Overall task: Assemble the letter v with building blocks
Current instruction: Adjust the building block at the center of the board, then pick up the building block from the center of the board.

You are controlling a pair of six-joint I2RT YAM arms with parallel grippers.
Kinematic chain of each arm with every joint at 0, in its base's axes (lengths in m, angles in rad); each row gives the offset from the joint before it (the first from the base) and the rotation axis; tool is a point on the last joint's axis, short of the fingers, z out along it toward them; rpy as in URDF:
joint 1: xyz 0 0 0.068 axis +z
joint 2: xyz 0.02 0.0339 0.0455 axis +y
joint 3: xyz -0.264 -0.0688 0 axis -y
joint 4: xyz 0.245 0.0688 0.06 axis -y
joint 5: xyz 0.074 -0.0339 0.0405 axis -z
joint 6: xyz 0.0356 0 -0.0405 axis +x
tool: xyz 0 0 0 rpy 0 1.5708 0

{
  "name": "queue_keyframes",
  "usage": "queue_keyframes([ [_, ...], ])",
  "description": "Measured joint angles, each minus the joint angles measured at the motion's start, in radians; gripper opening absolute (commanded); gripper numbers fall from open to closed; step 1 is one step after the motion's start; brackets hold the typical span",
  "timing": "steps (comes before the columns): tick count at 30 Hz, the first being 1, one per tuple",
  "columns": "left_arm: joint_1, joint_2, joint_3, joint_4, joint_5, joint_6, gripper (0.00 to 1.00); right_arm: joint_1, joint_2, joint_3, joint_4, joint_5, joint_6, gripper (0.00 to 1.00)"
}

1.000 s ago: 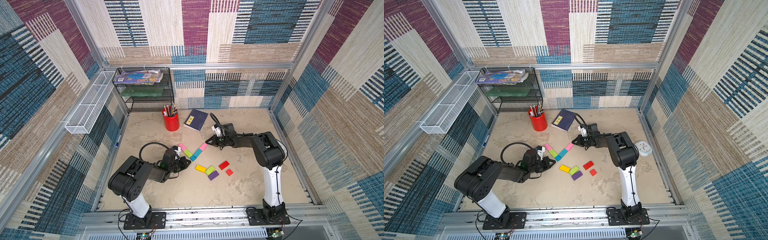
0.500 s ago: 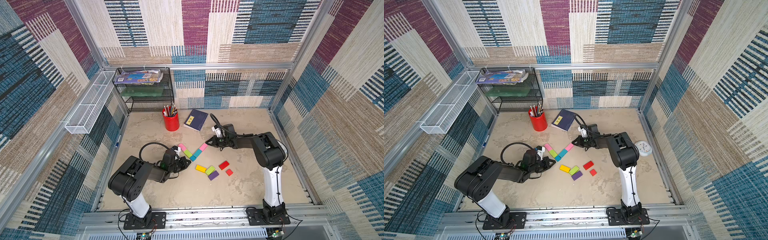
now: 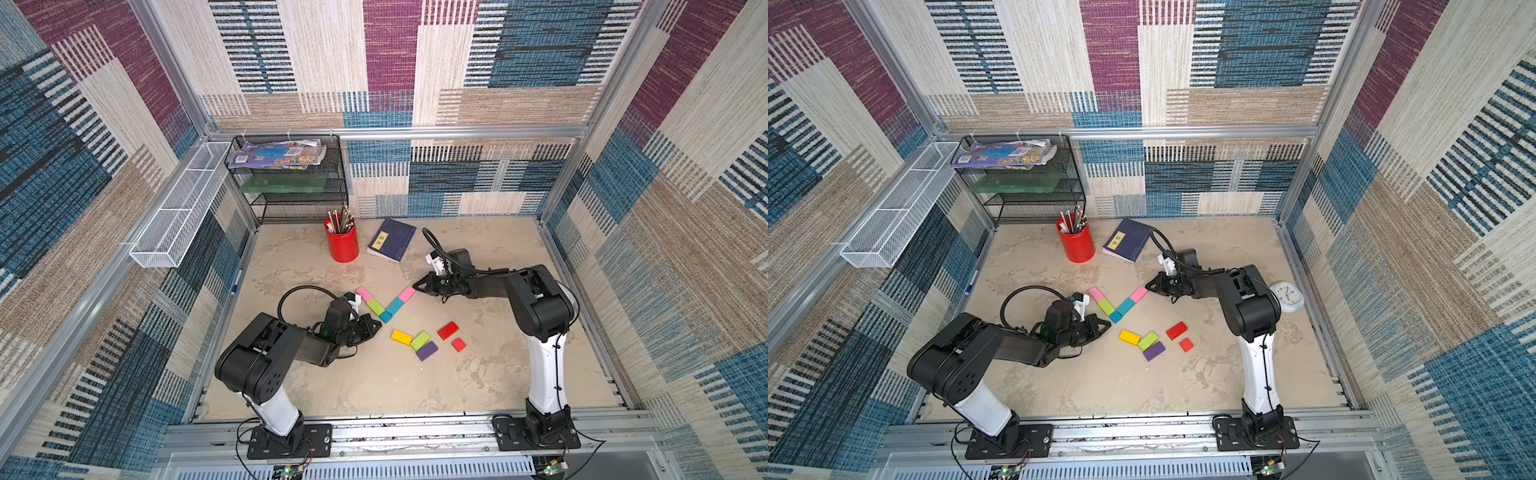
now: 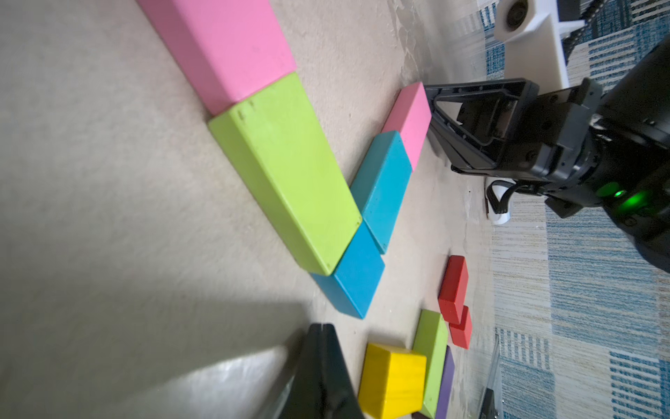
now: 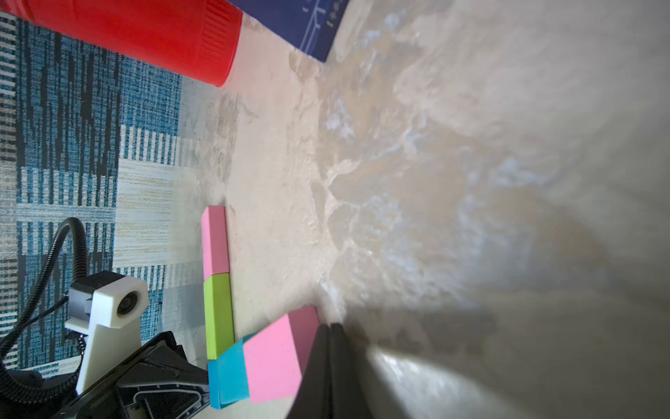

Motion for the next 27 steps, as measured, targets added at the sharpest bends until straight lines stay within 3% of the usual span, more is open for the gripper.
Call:
queue_keyframes([
  [2,0.000,-0.022,-0.011,-0.017,-0.006,0.000,0.03,-0.005,-0.047,-0.017,-0.041,0.049,-0.010,0.38],
  [5,0.000,-0.069,-0.031,-0.052,-0.020,0.001,0.34,0.001,-0.136,-0.027,-0.123,0.145,-0.054,0.64],
  [9,0.000,-0.126,-0.017,-0.105,-0.012,0.010,0.50,0.040,-0.268,-0.054,-0.233,0.278,-0.114,0.99],
  [10,0.000,-0.136,-0.016,-0.122,-0.012,0.015,0.58,0.049,-0.295,-0.067,-0.261,0.312,-0.127,0.96],
  [12,0.000,-0.165,-0.011,-0.155,0.003,0.024,0.87,0.068,-0.344,-0.105,-0.320,0.370,-0.130,0.95],
  [19,-0.016,-0.318,0.011,-0.318,0.002,0.078,0.89,0.162,-0.502,-0.244,-0.479,0.570,-0.078,0.95],
  [27,-0.024,-0.433,0.021,-0.430,-0.001,0.158,0.87,0.170,-0.645,-0.341,-0.473,0.603,-0.033,0.95],
])
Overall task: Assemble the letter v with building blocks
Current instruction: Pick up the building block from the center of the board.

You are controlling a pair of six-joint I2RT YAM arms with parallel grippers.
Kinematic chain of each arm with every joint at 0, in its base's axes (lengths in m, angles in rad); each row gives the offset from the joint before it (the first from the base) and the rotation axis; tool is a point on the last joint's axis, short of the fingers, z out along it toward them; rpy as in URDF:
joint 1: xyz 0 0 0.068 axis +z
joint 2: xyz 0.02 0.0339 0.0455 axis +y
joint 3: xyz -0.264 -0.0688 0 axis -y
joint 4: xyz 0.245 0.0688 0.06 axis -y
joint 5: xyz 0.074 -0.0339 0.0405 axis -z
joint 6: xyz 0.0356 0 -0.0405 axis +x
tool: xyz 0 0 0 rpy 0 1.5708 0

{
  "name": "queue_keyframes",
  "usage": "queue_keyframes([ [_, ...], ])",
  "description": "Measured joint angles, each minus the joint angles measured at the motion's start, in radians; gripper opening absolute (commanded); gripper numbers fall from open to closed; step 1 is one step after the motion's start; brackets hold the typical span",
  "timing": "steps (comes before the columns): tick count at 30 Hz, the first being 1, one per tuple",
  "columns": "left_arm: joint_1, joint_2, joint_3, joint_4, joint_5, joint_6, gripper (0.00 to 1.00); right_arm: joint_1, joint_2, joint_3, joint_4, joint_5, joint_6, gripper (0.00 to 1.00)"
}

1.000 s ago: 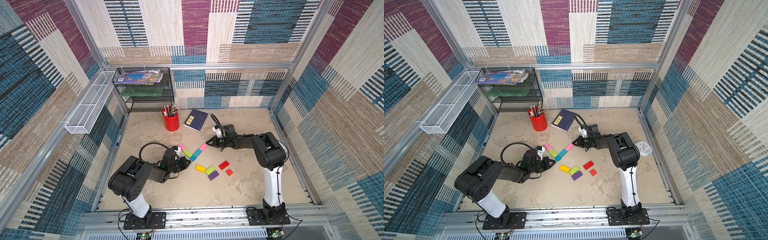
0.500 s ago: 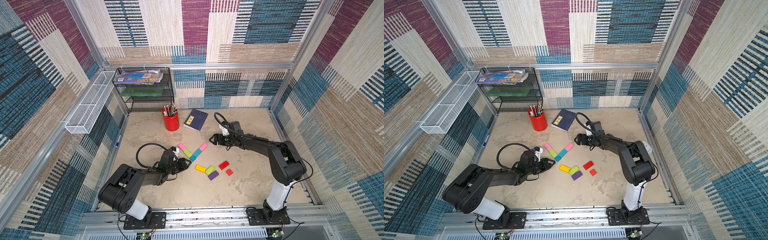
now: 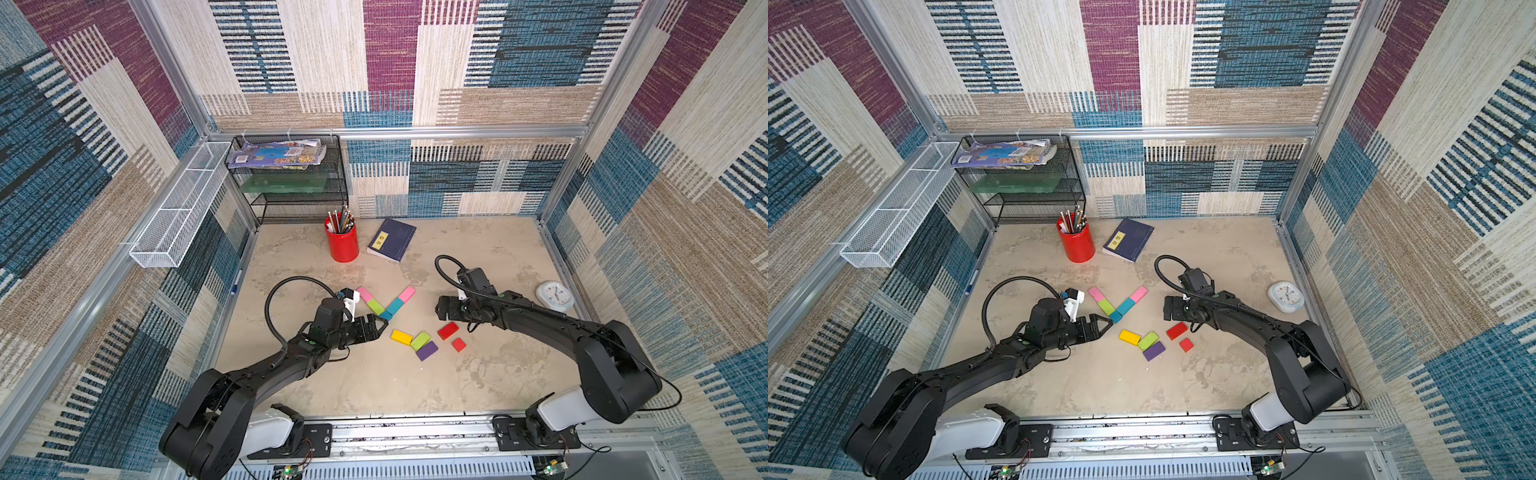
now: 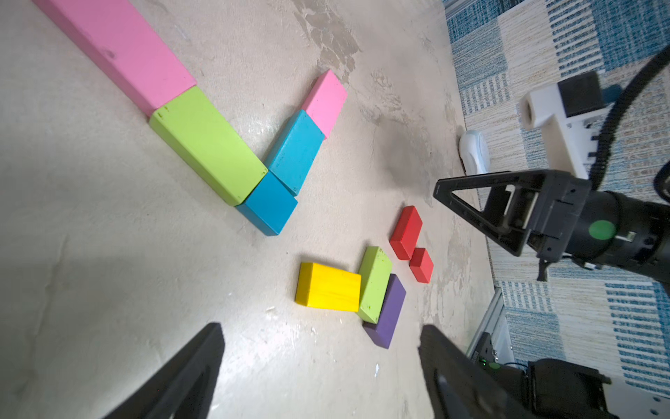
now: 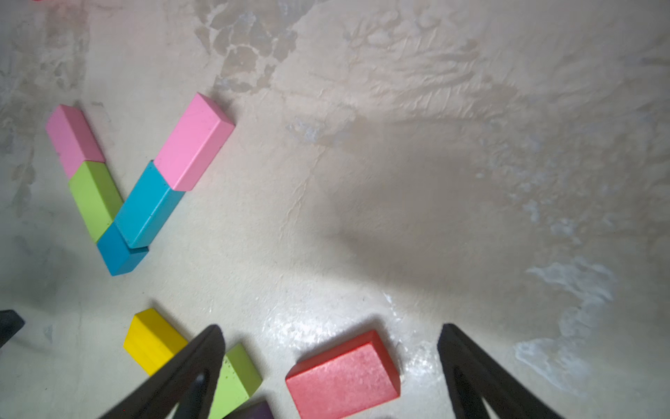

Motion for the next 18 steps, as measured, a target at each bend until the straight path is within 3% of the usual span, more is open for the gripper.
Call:
queue_keyframes([
  [18,-0.017,0.023,-0.017,-0.023,-0.022,0.002,0.86,0.076,0.059,0.006,-0.088,0.103,-0.136,0.98],
])
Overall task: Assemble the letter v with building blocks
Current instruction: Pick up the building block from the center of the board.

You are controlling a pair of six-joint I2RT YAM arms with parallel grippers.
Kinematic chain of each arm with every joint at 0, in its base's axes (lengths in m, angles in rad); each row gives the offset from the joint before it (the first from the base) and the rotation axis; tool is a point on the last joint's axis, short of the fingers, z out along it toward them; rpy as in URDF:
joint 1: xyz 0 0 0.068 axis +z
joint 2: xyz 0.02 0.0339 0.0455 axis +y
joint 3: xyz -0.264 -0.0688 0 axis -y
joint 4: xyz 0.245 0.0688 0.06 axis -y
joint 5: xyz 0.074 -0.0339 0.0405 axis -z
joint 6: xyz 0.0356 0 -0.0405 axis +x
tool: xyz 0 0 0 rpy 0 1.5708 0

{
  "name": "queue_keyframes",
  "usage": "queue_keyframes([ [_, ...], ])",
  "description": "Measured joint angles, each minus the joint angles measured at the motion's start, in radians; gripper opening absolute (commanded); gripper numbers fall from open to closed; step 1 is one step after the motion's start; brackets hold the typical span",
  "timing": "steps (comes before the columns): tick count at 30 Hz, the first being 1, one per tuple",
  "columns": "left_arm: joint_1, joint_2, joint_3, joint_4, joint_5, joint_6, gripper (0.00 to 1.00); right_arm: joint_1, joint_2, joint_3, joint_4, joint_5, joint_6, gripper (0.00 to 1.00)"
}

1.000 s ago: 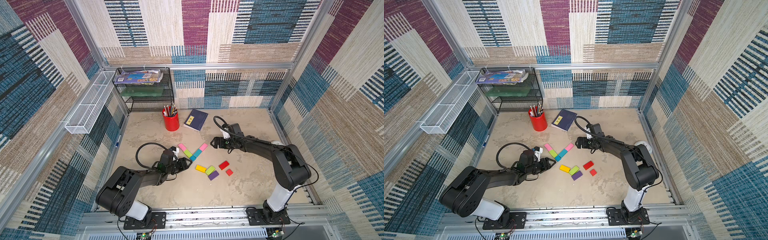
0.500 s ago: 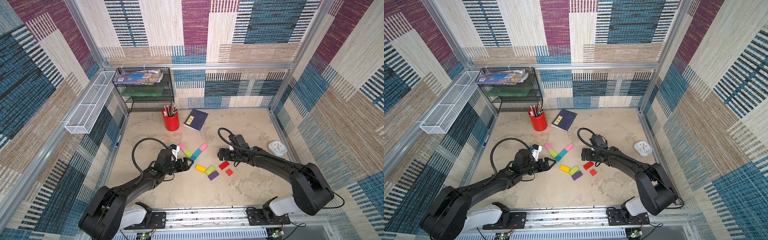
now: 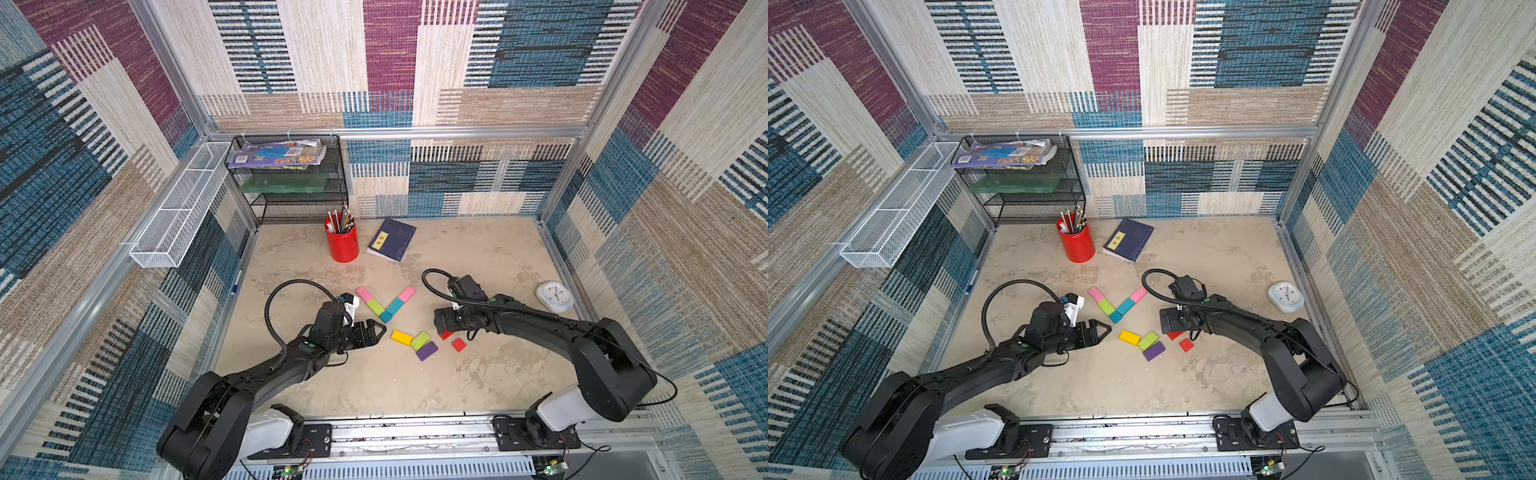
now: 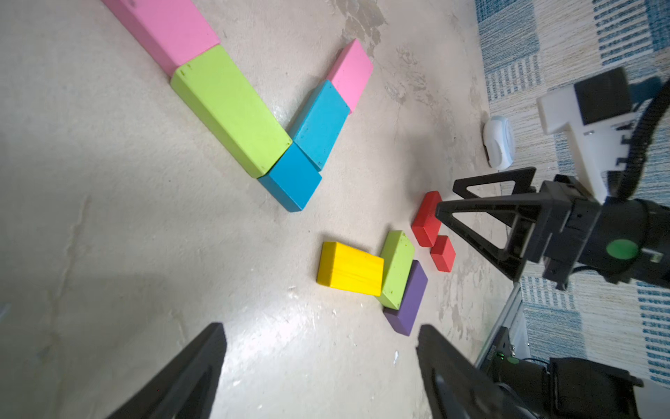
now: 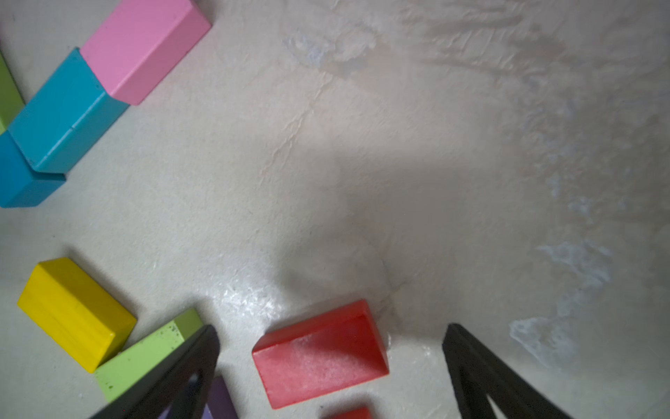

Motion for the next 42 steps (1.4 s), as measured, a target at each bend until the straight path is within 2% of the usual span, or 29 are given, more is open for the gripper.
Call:
queue_keyframes([
  [17,-0.018,0.097,0.023,0.000,0.000,0.000,0.85,0.047,0.072,0.027,-0.040,0.003,-0.096,0.89],
  [23,-0.024,0.110,0.024,0.007,-0.001,0.000,0.85,0.062,0.117,0.050,-0.049,0.042,-0.103,0.80],
  [28,-0.027,0.112,0.024,0.009,-0.003,0.000,0.85,0.065,0.133,0.060,-0.035,0.057,-0.093,0.62],
  [33,-0.031,0.112,0.024,0.009,-0.004,0.000,0.85,0.064,0.132,0.069,-0.045,0.060,-0.079,0.51],
  [42,-0.039,0.116,0.024,0.018,-0.009,0.000,0.85,0.030,0.115,0.079,-0.091,0.047,-0.049,0.48],
])
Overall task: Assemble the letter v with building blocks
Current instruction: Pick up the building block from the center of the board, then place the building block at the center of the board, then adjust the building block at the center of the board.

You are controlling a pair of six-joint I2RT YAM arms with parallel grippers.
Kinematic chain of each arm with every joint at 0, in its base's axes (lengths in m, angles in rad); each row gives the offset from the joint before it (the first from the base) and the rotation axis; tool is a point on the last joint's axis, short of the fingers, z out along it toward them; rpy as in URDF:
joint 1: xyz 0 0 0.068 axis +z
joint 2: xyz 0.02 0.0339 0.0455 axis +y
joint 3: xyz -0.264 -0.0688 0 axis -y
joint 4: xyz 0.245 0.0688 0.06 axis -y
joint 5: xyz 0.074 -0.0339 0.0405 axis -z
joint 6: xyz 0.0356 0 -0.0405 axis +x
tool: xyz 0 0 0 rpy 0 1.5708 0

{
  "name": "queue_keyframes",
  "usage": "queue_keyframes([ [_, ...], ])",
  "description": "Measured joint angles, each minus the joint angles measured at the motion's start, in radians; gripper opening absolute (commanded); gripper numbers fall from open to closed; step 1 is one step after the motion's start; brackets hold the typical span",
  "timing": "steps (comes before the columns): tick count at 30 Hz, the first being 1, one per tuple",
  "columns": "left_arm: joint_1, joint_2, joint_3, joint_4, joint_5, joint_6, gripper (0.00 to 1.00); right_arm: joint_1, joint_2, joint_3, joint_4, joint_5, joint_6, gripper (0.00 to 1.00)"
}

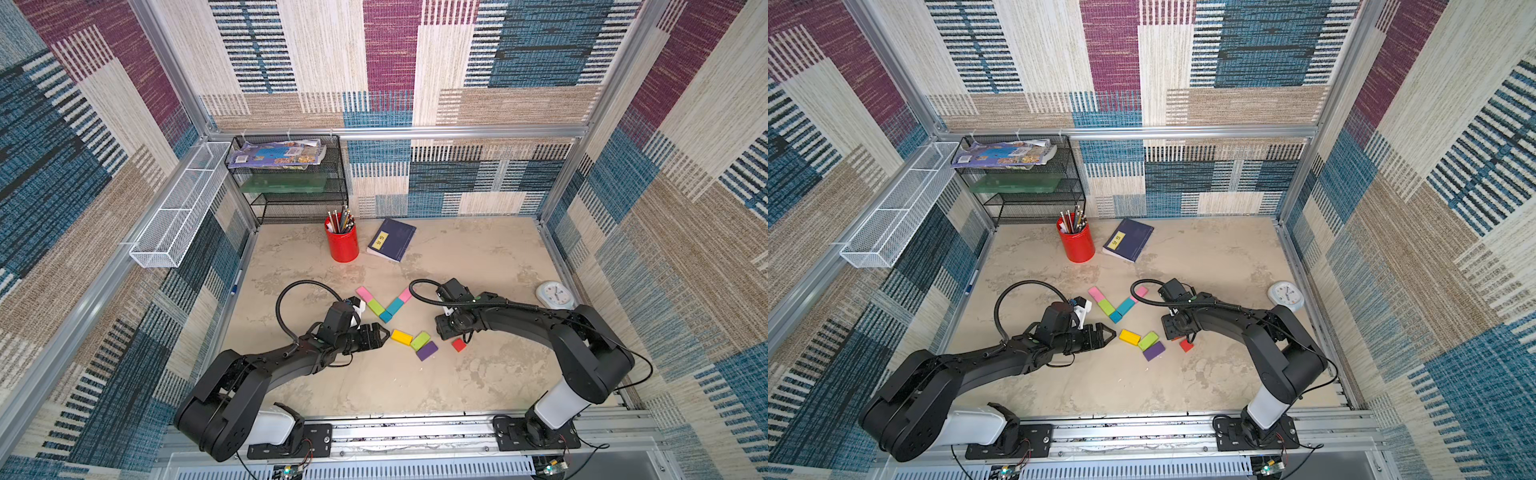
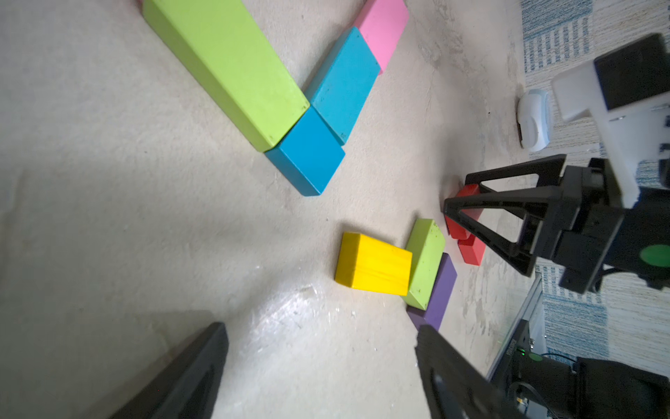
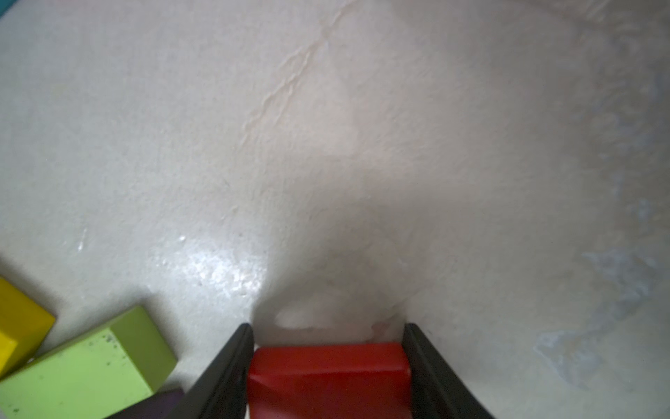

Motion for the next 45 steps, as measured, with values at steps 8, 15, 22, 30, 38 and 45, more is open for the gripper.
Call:
queue_keyframes([
  [8,-0.006,0.010,0.001,0.016,-0.011,0.000,0.85,-0.132,0.053,0.051,0.037,-0.074,0.054,0.50],
  [15,-0.026,0.008,0.002,0.020,-0.023,-0.004,0.85,-0.201,0.195,0.222,0.100,-0.100,0.155,0.63],
  [22,-0.093,0.011,0.049,-0.010,-0.047,-0.011,0.85,-0.188,0.273,0.291,0.166,-0.136,0.228,0.77],
  [30,-0.136,0.129,0.200,-0.034,-0.077,-0.008,0.75,-0.230,0.178,0.197,0.180,-0.252,0.236,0.71],
  [38,-0.169,0.312,0.440,-0.086,-0.104,-0.007,0.33,-0.318,0.238,0.334,0.190,-0.333,0.130,0.26],
  [45,-0.212,0.485,0.682,-0.185,-0.154,-0.001,0.00,-0.341,0.414,0.456,0.185,-0.421,0.055,0.01],
])
